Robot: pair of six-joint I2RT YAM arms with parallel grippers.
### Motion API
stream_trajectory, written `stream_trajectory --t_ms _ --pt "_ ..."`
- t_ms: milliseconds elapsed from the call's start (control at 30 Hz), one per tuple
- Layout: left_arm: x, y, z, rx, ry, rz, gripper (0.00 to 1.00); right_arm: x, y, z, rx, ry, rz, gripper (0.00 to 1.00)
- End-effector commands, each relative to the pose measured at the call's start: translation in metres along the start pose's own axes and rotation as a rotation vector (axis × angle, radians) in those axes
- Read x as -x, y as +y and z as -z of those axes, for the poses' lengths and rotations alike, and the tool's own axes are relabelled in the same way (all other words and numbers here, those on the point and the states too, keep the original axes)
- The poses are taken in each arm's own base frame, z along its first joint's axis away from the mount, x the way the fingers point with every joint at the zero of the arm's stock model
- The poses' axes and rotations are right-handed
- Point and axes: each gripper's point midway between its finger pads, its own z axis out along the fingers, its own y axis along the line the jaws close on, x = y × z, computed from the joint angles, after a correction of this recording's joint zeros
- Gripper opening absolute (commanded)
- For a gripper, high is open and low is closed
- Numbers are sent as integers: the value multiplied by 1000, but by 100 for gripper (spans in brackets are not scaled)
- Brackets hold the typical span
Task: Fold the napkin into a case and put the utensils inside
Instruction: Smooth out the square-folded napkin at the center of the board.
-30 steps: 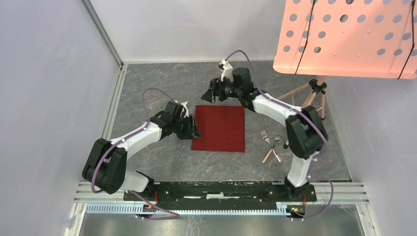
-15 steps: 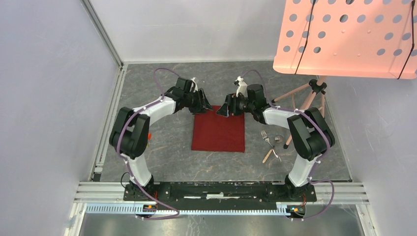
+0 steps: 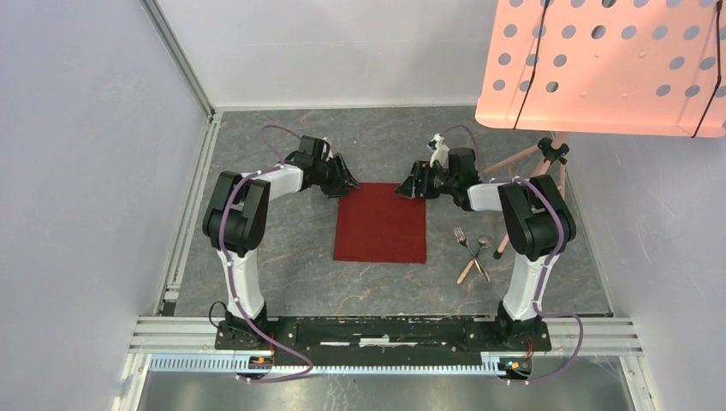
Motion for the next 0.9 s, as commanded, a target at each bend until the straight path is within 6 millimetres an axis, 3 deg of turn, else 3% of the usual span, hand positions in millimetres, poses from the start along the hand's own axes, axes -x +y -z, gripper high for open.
stream_trajectory --t_ms 0,133,233,367,467,633,767,867 --pt "-1 41 -8 122 -23 18 54 4 -35 14 -99 -16 14 78" --pt "-2 34 -2 109 -8 -6 55 18 -40 34 -180 -29 62 78" --pt "0 16 10 76 -9 -39 57 24 -35 50 -224 -33 78 78" --pt "1 -20 38 29 -25 -127 60 17 -21 75 -251 -42 90 78" --pt "-14 -38 59 22 -5 -196 62 3 -2 90 -222 -50 111 78" --pt "-65 -55 96 -8 26 -285 64 -36 35 102 -144 -19 156 78" --pt "-117 -64 121 -38 33 -365 65 -59 40 120 -145 -16 162 78" --pt "-153 -70 134 -70 28 -409 68 -63 37 136 -200 -39 196 79"
